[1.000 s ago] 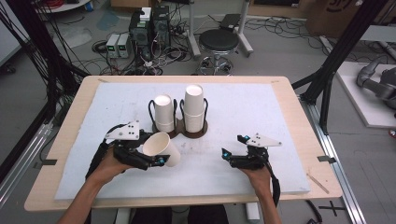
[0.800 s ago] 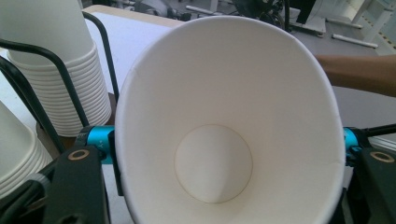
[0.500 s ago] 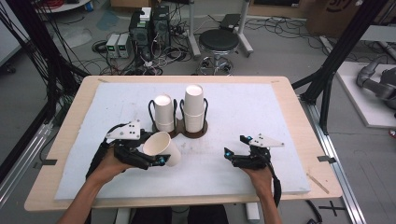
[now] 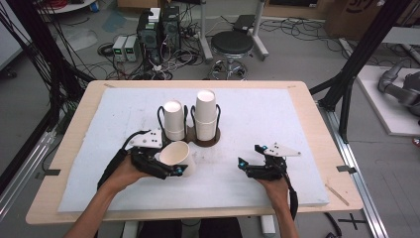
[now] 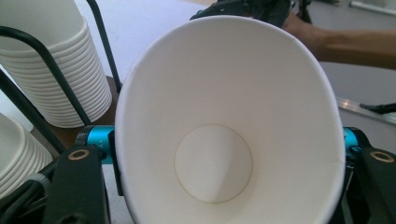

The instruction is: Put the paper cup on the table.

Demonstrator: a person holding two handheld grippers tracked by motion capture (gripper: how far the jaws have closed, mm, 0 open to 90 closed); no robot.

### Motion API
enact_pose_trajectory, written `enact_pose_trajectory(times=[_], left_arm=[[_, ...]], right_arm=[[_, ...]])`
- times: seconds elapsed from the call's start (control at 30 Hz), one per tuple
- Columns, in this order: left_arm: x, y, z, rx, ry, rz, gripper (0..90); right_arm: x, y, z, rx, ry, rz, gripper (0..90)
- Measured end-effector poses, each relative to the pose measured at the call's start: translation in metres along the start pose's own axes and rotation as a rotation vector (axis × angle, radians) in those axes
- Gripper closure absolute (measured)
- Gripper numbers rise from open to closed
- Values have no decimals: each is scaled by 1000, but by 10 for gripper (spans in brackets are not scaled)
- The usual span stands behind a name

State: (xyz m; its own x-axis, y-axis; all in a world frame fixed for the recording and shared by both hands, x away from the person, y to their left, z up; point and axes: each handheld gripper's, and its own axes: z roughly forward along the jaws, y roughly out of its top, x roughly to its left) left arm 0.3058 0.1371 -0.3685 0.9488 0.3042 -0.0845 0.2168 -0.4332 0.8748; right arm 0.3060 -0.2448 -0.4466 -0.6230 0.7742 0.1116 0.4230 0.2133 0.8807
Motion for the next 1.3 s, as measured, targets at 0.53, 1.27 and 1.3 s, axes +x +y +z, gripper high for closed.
enact_pose_trajectory(times=[0.53, 1.27, 1.3], left_arm=[[7, 9, 45, 185, 83, 28, 307], [9, 0, 80, 277, 103, 29, 304], [9, 0, 79, 280, 103, 31, 304]], right_arm=[[0, -3, 2, 16, -11, -1, 149], [0, -3, 3, 20, -12, -7, 149], [0, -3, 3, 20, -11, -10, 150]])
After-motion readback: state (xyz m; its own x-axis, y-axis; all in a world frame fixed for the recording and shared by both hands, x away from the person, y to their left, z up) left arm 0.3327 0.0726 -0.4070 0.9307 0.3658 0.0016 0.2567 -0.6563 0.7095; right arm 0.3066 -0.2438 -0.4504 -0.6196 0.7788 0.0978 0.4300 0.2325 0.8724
